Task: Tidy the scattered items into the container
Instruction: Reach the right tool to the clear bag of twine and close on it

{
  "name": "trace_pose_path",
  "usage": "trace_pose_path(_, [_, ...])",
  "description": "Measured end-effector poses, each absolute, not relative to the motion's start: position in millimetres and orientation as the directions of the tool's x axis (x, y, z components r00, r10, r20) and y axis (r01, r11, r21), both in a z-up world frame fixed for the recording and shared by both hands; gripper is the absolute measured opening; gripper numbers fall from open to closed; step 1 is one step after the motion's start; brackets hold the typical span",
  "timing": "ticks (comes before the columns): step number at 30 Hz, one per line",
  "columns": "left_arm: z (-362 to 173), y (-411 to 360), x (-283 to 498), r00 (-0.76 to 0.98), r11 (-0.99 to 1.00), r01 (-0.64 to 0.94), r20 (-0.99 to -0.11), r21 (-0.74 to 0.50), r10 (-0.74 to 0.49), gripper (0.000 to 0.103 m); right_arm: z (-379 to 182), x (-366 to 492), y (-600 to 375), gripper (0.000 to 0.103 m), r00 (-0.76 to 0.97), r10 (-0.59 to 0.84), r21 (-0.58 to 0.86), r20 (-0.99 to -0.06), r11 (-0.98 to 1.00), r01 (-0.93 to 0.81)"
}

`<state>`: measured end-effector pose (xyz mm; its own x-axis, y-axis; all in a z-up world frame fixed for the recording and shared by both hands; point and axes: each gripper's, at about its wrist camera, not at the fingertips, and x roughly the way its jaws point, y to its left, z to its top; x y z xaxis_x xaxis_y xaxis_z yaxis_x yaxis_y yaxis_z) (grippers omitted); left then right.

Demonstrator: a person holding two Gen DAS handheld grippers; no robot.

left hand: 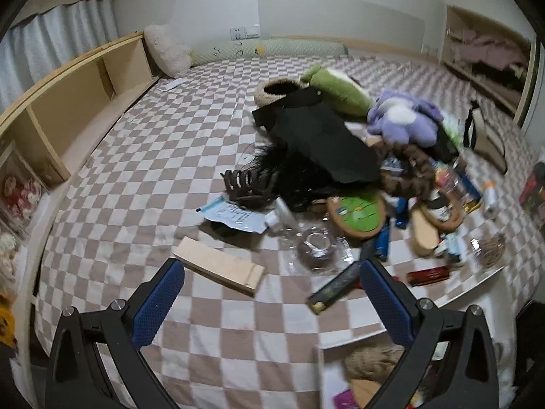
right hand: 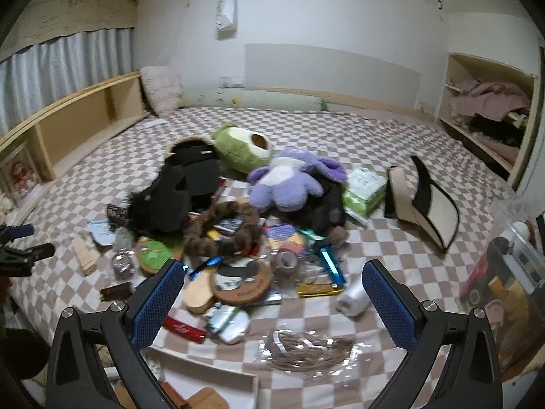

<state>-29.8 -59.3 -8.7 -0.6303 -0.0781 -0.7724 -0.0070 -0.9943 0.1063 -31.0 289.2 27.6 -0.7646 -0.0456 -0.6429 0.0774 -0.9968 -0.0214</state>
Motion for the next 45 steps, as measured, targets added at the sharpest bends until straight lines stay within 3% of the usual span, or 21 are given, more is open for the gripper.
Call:
trace_pose_path(10, [-47, -46, -58, -0.529, -0.977, -0.196, -0.848, 0.08, 0.037, 0.103, -34, -66, 329, 0.103, -0.607, 0.026, -0.02, -0.794, -1.0, -0.016])
trace_pose_path(15, [-74, -31, -72, -0.452, -0.965, -0.259, -0.888, 0.043, 0.082, 0.101, -62, -63, 355, 0.103, -0.509, -0.061, 0.117, -0.858, -0.99, -0.078])
trace_pose_path(17, [-79, -26, -78, -0.432, -0.96, -0.278, -0.897, 0.032, 0.095, 0.093, -72, -57, 372, 0.103, -0.473, -0.127, 0.217, -0.872, -0.966, -0.142])
trace_pose_path(22, [-85, -19, -87, -0.39, -0.954, -0.3, -0.911, -0.007, 0.13, 0.089, -98, -35, 400, 0.102, -0.398, -0.327, 0.456, -0.857, -0.842, -0.29])
trace_pose_path(24, [-87, -20, -89, -0.384, -0.954, -0.299, -0.913, -0.016, 0.136, 0.089, -112, -26, 403, 0.09, -0.359, -0.412, 0.527, -0.838, -0.783, -0.331])
trace_pose_path(31, [-95, -24, -93, -0.358, -0.953, -0.299, -0.92, -0.046, 0.156, 0.089, -153, -21, 389, 0.08, -0.267, -0.599, 0.651, -0.754, -0.63, -0.424])
trace_pose_path(36, [-107, -20, -94, -0.331, -0.947, -0.321, -0.933, -0.028, 0.14, 0.089, -155, -48, 389, 0.07, -0.33, -0.567, 0.653, -0.755, -0.605, -0.455])
trace_pose_path(39, [-114, -17, -94, -0.31, -0.942, -0.335, -0.94, -0.031, 0.141, 0.089, -156, -62, 394, 0.052, -0.361, -0.532, 0.642, -0.766, -0.598, -0.481])
trace_pose_path(45, [-129, -6, -96, -0.271, -0.924, -0.381, -0.952, -0.027, 0.14, 0.089, -154, -78, 404, 0.042, -0.416, -0.481, 0.636, -0.772, -0.578, -0.512])
